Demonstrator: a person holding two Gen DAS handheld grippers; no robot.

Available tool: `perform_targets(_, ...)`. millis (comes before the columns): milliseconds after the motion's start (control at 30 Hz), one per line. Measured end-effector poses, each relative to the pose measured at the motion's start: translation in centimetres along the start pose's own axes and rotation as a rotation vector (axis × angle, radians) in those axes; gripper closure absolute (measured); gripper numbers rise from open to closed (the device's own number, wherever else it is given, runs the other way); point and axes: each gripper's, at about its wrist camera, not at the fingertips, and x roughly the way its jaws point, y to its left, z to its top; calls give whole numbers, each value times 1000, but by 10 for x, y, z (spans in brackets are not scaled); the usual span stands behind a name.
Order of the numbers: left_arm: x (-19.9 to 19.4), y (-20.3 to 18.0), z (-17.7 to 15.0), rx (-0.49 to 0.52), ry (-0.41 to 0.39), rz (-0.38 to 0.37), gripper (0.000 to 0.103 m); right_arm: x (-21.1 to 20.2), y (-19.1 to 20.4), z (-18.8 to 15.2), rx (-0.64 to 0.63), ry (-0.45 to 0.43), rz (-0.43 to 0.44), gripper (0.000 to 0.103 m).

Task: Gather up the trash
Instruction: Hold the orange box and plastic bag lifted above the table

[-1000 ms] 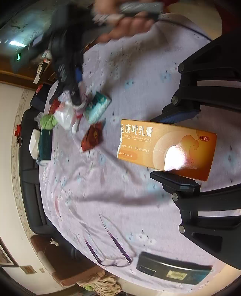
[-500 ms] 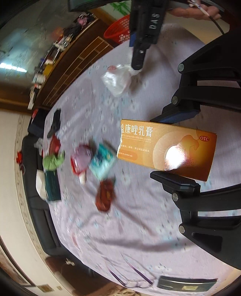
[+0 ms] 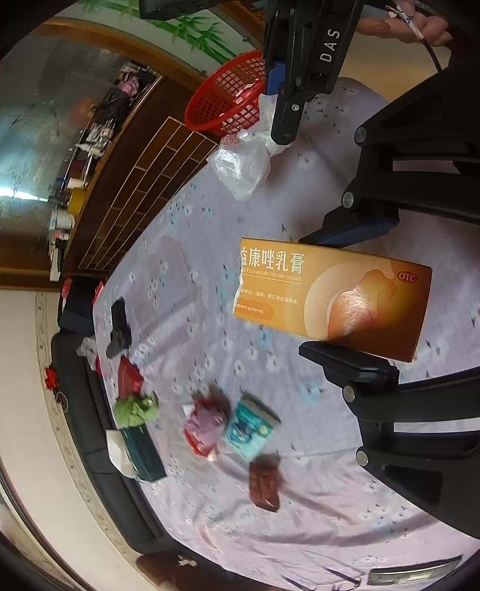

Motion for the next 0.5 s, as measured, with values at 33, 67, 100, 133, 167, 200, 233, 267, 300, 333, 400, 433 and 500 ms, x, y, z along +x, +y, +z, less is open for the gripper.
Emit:
perform_targets(33, 1, -3, 1, 5, 0, 2, 55, -2, -4, 0, 3, -3, 0, 64)
perform_targets(67, 2, -7, 3, 10, 2, 4, 55, -3, -7, 0, 5, -6, -1, 63)
perform_targets(100, 3, -11, 4, 17, 5, 8, 55, -4, -9, 0, 7, -9, -1, 63)
perform_targets(133, 4, -14, 5, 22, 7, 11, 55, -5, -13, 0, 11, -12, 0, 63)
perform_targets(167, 5, -18, 6, 29, 8, 17, 55, -7, -17, -1, 14, -14, 0, 63)
perform_targets(200, 5, -20, 7, 33, 8, 21, 55, -8, -20, 0, 16, -16, 0, 63)
perform_targets(233, 5, -23, 8, 39, 8, 26, 55, -8, -22, 0, 18, -17, 1, 63)
perform_targets(267, 5, -24, 9, 42, 8, 29, 55, -10, -26, 1, 22, -21, 4, 63)
perform_targets(300, 5, -27, 10, 46, 7, 32, 55, -11, -29, 2, 25, -27, 6, 63)
perform_targets(333, 5, -29, 11, 48, 7, 34, 55, -12, -30, 4, 26, -31, 6, 63)
perform_targets(400, 4, -34, 13, 57, 3, 43, 55, -13, -34, 6, 27, -39, 9, 63)
perform_targets(433, 4, -36, 14, 63, 1, 48, 55, -14, -36, 6, 27, -41, 11, 63)
perform_targets(500, 3, -39, 15, 68, -4, 55, 55, -15, -38, 7, 26, -45, 13, 63)
